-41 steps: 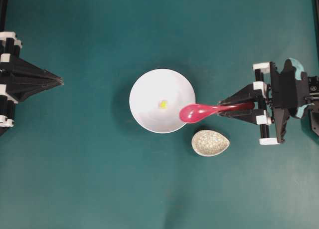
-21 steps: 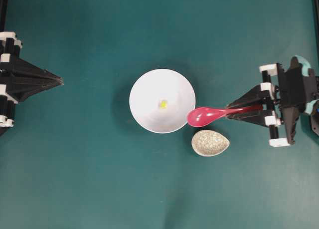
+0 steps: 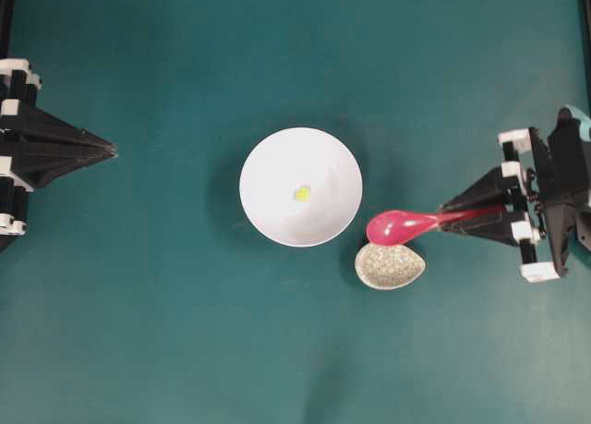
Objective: Scoop the yellow hexagonal prism block from the bowl with a spoon using the right arm.
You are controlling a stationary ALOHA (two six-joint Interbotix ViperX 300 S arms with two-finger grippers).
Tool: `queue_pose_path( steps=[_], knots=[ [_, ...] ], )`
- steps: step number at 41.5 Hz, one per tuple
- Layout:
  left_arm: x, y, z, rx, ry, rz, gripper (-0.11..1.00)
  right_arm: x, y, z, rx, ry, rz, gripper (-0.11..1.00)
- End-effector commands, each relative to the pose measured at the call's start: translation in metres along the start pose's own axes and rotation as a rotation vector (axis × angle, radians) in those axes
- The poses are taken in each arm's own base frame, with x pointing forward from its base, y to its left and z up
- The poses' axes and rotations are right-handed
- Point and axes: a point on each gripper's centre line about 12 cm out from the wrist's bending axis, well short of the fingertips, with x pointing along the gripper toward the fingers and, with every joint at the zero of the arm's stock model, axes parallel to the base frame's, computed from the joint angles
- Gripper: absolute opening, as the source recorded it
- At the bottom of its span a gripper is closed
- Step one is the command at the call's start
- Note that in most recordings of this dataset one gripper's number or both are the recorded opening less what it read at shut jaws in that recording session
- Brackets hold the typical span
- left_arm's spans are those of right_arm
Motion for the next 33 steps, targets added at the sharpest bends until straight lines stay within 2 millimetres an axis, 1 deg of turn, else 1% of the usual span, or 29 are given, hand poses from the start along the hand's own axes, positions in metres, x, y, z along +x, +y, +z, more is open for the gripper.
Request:
queue_pose_path(
  steps=[1,11,16,33],
  knots=[
    [0.004,0.000,0.010,0.002,-0.021,0.001,0.00,-0.001,0.003,0.004,0.010,-0.034,0.009,0.24],
    [0.004,0.000,0.009,0.001,-0.020,-0.001,0.00,-0.004,0.006,-0.010,0.040,-0.062,0.016,0.24],
    [0.004,0.000,0.009,0.000,-0.020,0.000,0.00,-0.003,0.008,-0.014,0.040,-0.083,0.020,0.24],
    [0.004,0.000,0.009,0.000,-0.020,0.001,0.00,0.000,0.009,-0.014,0.049,-0.100,0.013,0.24]
  ],
)
